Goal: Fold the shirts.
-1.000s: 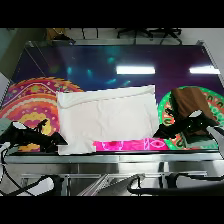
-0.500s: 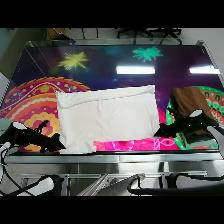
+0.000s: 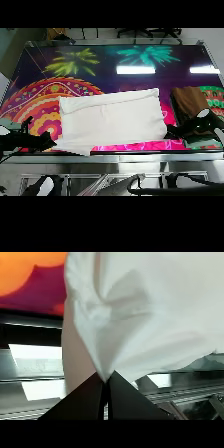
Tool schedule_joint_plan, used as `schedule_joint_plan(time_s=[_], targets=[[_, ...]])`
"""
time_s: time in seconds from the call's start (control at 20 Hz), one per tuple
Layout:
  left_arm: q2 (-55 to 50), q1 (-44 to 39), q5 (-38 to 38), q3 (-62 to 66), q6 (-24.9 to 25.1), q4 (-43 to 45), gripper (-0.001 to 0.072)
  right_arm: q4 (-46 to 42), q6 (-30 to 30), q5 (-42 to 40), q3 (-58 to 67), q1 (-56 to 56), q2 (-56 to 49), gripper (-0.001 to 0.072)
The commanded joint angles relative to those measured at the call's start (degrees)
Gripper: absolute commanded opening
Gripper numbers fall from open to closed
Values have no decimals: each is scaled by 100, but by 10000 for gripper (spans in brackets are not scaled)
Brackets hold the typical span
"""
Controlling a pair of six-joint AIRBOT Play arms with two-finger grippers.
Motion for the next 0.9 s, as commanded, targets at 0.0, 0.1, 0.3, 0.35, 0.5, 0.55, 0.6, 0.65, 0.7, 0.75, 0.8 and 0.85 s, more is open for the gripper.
schedule_joint_plan(time_s=[0.0, 0.1, 0.3, 0.35, 0.5, 0.55, 0.6, 0.65, 0.7, 0.75, 0.8, 0.85], targets=[[765, 50, -116, 295, -122, 125, 10, 232, 264, 503, 96, -61, 619, 20], [938, -92, -44, 885, -199, 125, 10, 737, -205, 247, 374, -61, 896, 19], [267, -564, 428, 2232, -402, 122, 10, 2647, -1362, -1058, 994, 59, 765, 19], [-83, -737, 538, 2546, -413, 122, 10, 2914, -1545, -1381, 1147, 162, 605, 19], [-1329, -1316, 1047, 3416, -463, 131, 10, 3130, -1827, -2107, 1696, 601, -179, 19], [-1781, -1453, 1196, 3694, -509, 140, 11, 3130, -1897, -2240, 1858, 754, -479, 20], [-2201, -1550, 1283, 3945, -520, 142, 11, 3130, -2039, -2426, 2004, 907, -800, 20], [-2629, -1613, 1394, 4192, -568, 144, 11, 3128, -2144, -2629, 2120, 1016, -1084, 20], [-2999, -1631, 1506, 4413, -570, 142, 11, 3128, -2234, -2826, 2238, 1093, -1370, 20], [-3366, -1648, 1598, 4627, -570, 140, 12, 3128, -2260, -2918, 2347, 1126, -1617, 20], [-3672, -1683, 1665, 4800, -555, 142, 14, 3128, -2273, -2944, 2448, 1139, -1856, 20], [-3974, -1685, 1733, 4966, -483, 138, 15, 3128, -2280, -2959, 2516, 1139, -2033, 20]])
